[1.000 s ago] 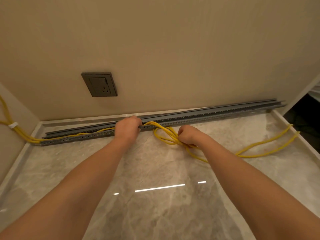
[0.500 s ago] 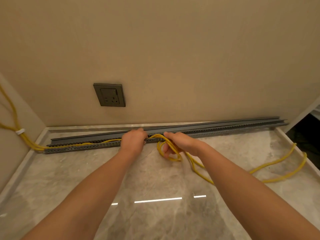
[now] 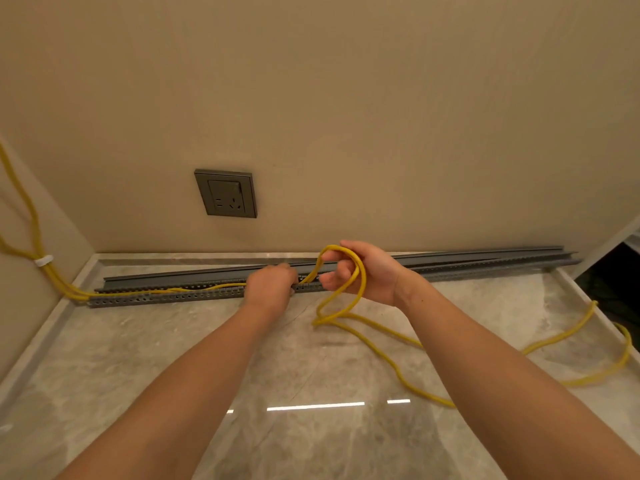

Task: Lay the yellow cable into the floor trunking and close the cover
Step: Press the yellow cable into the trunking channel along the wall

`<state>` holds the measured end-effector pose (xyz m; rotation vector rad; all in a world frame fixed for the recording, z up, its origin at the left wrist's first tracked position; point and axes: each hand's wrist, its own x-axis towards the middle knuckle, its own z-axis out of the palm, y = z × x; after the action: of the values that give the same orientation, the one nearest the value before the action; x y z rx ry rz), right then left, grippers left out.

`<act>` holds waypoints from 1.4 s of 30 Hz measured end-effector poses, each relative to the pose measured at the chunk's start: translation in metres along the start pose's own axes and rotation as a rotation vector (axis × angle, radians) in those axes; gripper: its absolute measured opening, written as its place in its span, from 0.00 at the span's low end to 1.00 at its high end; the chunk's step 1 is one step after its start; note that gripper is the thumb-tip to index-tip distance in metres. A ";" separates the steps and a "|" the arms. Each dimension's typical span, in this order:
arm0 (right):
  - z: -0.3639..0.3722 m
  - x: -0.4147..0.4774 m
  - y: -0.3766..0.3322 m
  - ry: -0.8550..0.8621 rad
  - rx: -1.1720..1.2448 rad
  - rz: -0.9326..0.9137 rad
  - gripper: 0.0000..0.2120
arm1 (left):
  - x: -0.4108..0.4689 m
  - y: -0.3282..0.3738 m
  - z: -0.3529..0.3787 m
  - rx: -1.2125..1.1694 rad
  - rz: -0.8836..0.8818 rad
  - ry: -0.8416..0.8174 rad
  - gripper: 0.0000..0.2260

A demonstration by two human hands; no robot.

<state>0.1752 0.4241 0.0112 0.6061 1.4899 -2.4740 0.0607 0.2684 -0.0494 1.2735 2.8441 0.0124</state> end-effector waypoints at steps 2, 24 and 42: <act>0.002 0.000 -0.002 -0.030 -0.013 0.035 0.20 | -0.001 0.001 0.000 0.017 0.001 0.000 0.09; -0.004 0.007 -0.026 0.429 -1.741 0.267 0.08 | -0.001 0.004 0.003 0.065 -0.004 0.001 0.10; 0.005 0.033 -0.025 0.311 -1.982 -0.135 0.04 | 0.001 0.006 0.003 0.092 -0.008 0.003 0.10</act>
<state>0.1350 0.4329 0.0190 0.3253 2.9065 -0.0218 0.0641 0.2729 -0.0523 1.2792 2.8830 -0.1190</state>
